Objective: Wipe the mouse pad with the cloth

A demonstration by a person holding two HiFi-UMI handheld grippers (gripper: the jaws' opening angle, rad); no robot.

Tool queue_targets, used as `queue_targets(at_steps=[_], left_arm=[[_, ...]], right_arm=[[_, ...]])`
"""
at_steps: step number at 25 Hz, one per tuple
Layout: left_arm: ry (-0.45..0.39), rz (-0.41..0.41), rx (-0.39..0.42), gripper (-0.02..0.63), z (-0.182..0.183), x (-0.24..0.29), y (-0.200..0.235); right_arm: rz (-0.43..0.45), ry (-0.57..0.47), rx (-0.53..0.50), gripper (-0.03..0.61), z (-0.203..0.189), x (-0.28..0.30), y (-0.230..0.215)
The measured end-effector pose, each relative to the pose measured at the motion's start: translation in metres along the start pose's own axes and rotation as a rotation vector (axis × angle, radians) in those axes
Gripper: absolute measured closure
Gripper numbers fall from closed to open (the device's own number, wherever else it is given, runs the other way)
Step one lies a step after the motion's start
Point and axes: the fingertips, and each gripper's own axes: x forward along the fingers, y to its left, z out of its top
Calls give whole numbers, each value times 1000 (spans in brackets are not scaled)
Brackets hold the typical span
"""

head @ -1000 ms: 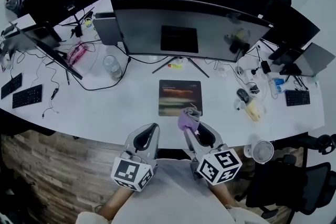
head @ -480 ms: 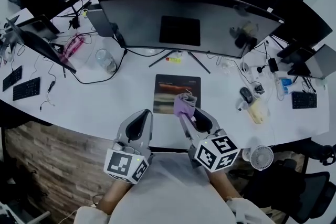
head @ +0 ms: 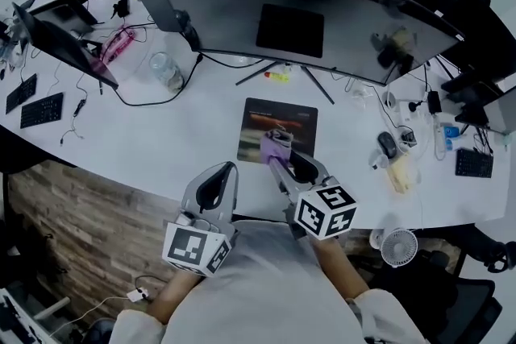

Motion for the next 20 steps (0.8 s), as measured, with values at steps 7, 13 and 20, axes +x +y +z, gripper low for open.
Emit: queue_targets(at_steps=[7,13,20], left_arm=[[-4,28,-15,614,-1,22,27],[27,18,-38,614,-9,43,41],[48,6,-81,614,-13,55,55]], right_arm=[[-39,31,35,443,-2,42,-18],[-46,90,89,445,-10,85,-35],[-59,147,165,445,-24,130,-62]])
